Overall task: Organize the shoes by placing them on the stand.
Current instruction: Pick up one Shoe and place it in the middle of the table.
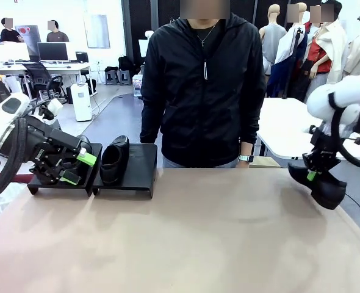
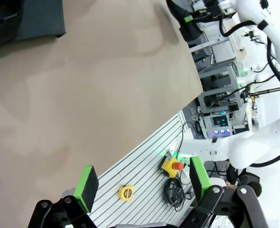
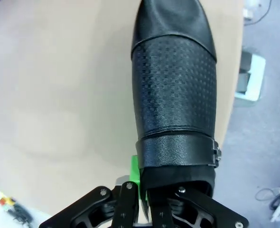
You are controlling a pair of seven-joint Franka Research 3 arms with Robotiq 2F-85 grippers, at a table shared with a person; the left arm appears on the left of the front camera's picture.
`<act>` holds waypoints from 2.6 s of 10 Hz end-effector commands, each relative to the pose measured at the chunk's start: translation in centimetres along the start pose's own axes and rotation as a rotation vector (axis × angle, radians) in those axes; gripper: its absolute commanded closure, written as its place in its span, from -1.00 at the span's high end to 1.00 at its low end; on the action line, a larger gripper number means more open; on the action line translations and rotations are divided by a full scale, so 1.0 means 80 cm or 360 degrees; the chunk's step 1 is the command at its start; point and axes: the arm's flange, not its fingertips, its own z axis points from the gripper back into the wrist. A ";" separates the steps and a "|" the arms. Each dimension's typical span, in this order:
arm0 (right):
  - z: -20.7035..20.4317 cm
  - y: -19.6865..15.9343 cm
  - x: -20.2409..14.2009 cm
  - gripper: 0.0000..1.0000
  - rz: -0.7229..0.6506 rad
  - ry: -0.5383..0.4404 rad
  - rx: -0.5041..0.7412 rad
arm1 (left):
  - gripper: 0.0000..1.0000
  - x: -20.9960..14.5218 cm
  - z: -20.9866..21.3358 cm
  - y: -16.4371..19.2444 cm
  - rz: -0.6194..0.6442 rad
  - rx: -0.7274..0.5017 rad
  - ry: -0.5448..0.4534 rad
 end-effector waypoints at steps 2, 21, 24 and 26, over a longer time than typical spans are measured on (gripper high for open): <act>0.094 0.021 -0.112 -1.00 -0.0021 -0.0116 0.0349 | 1.00 0.002 0.001 -0.001 -0.0004 -0.0035 -0.0006; -0.004 0.498 -0.241 -1.00 -0.0321 -0.0101 0.0328 | 1.00 0.002 0.001 -0.001 -0.0004 -0.0035 -0.0006; -0.085 0.562 -0.241 -1.00 -0.0061 -0.0068 0.0162 | 1.00 0.002 0.001 -0.001 -0.0004 -0.0035 -0.0006; -0.123 0.577 -0.231 -1.00 0.0011 0.0006 0.0150 | 1.00 0.002 0.001 -0.001 -0.0004 -0.0035 -0.0006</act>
